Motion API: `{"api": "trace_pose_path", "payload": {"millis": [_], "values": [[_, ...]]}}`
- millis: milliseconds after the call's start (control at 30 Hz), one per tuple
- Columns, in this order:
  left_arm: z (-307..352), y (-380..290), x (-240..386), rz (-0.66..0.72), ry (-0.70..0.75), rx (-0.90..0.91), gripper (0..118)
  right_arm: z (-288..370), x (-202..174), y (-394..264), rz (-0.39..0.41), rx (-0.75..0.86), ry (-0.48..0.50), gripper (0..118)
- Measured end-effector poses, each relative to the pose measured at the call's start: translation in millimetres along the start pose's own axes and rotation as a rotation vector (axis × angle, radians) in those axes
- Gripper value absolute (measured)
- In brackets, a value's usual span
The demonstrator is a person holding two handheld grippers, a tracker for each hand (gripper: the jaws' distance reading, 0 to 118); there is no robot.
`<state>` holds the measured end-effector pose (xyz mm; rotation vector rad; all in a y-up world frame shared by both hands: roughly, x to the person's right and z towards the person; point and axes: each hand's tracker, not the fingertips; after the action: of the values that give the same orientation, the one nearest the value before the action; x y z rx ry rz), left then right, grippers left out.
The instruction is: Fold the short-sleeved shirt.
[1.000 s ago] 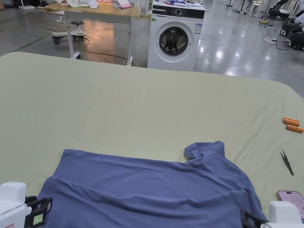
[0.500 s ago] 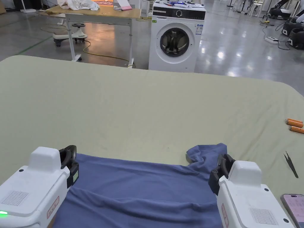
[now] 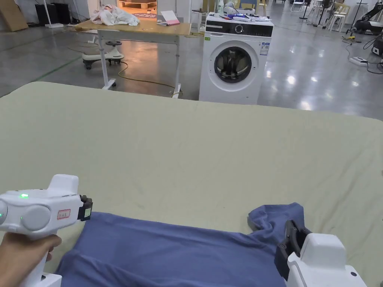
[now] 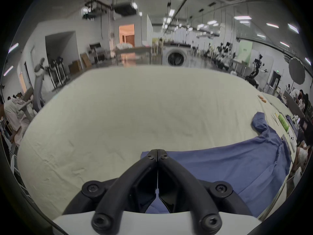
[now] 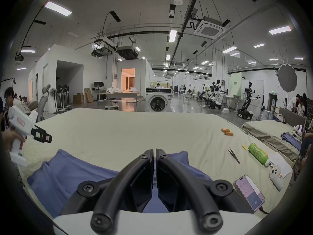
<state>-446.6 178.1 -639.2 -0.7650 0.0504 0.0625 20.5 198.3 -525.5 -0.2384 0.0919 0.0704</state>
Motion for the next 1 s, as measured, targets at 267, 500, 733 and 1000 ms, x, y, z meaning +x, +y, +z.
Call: {"api": "trace_pose_path", "payload": {"millis": [267,500,733,1000], "values": [[-64,17,-16,0.077,-0.051,-0.223,56,-4,25,-22,0.000,-0.100,-0.049,2],[-87,4,6,-0.058,0.057,-0.301,58,-4,41,-36,-0.011,-0.156,-0.084,2],[-77,-1,27,-0.136,0.007,-0.241,0,-16,52,-37,-0.024,-0.192,-0.090,2],[-45,-1,12,-0.047,-0.039,-0.128,0,-100,106,-11,-0.020,-0.376,-0.047,33]]}}
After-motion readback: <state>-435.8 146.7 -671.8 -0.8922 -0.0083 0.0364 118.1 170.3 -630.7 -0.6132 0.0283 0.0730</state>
